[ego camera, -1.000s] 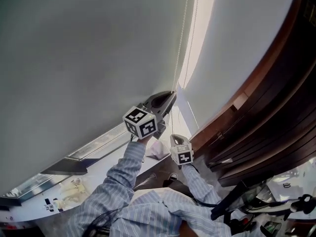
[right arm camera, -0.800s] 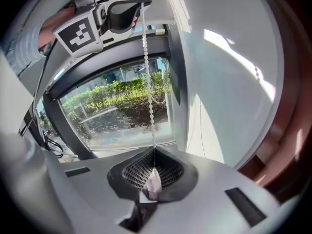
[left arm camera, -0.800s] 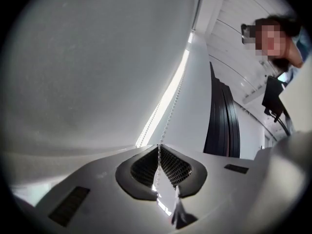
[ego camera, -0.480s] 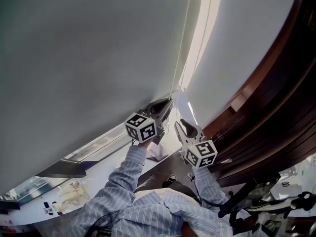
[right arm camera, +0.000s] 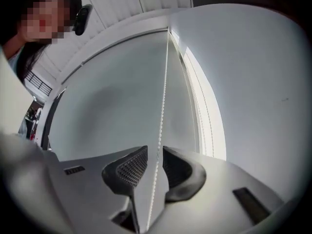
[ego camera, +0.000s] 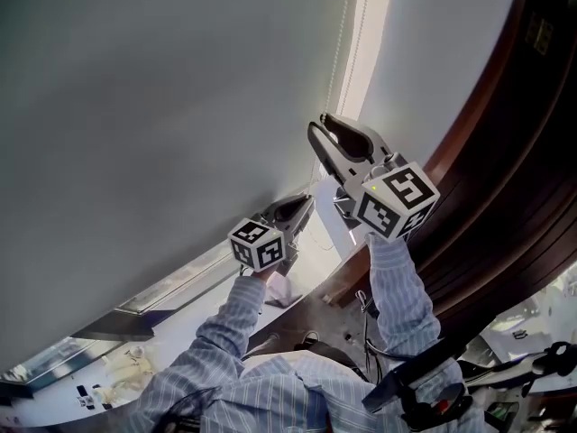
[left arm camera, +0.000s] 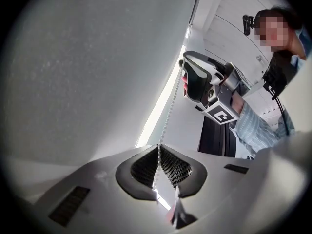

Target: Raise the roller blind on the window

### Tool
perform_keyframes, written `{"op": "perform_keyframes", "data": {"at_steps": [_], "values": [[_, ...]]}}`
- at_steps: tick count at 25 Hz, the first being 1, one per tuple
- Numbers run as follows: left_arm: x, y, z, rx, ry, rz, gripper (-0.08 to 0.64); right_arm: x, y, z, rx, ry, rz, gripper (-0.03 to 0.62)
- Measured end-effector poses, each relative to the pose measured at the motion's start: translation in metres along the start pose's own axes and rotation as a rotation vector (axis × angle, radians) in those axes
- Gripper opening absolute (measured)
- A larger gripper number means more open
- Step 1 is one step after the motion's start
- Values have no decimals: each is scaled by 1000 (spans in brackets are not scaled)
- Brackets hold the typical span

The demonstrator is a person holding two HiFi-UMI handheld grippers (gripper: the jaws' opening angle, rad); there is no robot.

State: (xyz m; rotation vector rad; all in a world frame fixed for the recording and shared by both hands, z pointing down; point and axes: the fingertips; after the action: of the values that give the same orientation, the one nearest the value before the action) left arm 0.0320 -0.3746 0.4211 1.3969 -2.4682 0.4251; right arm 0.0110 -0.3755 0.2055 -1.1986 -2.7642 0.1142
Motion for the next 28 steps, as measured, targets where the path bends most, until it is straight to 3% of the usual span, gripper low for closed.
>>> {"op": "perform_keyframes", "data": {"at_steps": [1, 3, 8, 11, 14, 17, 20, 24, 26, 28], "values": [[-1, 0, 0, 2, -4, -1, 12, -1, -1, 3, -5, -10, 5, 98], [-1, 1, 0, 4, -7, -4, 12, -3, -3, 5, -13, -32, 3, 17], [-5, 2, -5, 18, -4, -19, 12, -12, 13, -2, -120, -3, -130, 9], [-1, 2, -25, 48, 36, -11, 12, -7, 11, -22, -86, -3, -155, 8], [15, -2, -76, 166, 98, 27, 12, -7, -2, -74, 31, -25, -174, 8], [32, 3, -151, 323, 215, 62, 12, -3, -9, -151, 162, -88, -182, 8], [39, 18, -218, 409, 282, 84, 12, 7, -7, -220, 257, -131, -201, 8], [32, 29, -254, 469, 204, 102, 14, 14, -13, -274, 342, -168, -208, 8], [28, 32, -234, 422, 148, 129, 17, 15, -20, -293, 384, -171, -205, 8], [22, 35, -188, 309, 66, 158, 37, 14, -24, -304, 419, -173, -206, 8]]}}
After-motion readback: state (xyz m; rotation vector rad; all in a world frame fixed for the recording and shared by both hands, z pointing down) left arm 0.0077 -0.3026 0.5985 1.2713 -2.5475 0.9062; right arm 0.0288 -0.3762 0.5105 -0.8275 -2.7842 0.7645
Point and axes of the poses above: the fingertips, and each gripper's own axes: y backward along the fingers, x to its left, z out of its top, and after that the axes turned 15 degrees about x, right-handed
